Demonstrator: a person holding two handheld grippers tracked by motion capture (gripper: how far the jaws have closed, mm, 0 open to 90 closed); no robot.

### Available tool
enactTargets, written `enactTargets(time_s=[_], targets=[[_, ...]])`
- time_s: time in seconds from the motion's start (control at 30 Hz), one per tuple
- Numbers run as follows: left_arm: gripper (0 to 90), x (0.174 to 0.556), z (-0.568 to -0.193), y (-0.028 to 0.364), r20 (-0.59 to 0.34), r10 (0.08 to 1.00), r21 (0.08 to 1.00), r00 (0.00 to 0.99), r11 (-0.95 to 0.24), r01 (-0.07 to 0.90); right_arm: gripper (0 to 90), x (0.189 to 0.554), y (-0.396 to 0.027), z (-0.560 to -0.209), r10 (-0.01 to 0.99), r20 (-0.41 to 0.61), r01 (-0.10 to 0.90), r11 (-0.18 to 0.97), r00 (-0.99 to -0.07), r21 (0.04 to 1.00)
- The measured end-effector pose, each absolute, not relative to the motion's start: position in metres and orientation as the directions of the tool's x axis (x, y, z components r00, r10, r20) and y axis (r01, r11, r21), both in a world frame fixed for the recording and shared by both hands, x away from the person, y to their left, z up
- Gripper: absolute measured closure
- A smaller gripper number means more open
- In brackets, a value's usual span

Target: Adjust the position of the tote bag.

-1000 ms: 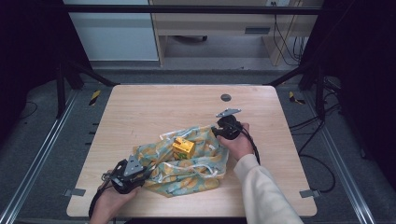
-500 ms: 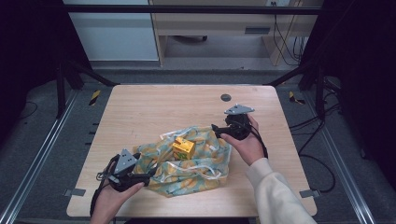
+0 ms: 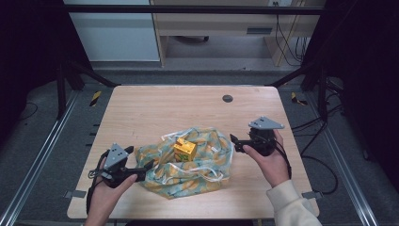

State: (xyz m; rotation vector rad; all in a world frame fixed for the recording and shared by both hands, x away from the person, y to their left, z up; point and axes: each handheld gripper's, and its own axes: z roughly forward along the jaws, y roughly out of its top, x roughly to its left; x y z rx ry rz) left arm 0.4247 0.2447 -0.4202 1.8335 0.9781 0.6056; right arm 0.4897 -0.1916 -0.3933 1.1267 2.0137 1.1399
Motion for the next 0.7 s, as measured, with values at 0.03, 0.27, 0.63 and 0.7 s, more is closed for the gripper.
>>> enactTargets(time_s=[0.03,0.27,0.63,0.7], targets=[[9.5,0.426,-0.420,0.247,-0.004,0.833,0.900,0.553,-0.237,0.365,9.0,0.486,-0.195,-0.395,0.873,-0.060,0.397,0.280,-0.484,0.874],[8.6,0.431,-0.423,0.272,-0.004,0.873,0.903,0.488,-0.206,0.377,8.2,0.468,-0.218,-0.409,0.897,-0.046,0.398,0.241,-0.441,0.885],[7.2,0.439,-0.434,0.295,-0.019,0.901,0.899,0.434,-0.175,0.402,7.6,0.458,-0.237,-0.433,0.925,-0.001,0.434,0.178,-0.379,0.883],[6.8,0.440,-0.436,0.298,-0.009,0.906,0.896,0.424,-0.181,0.405,7.6,0.457,-0.239,-0.437,0.929,-0.007,0.435,0.180,-0.370,0.883]])
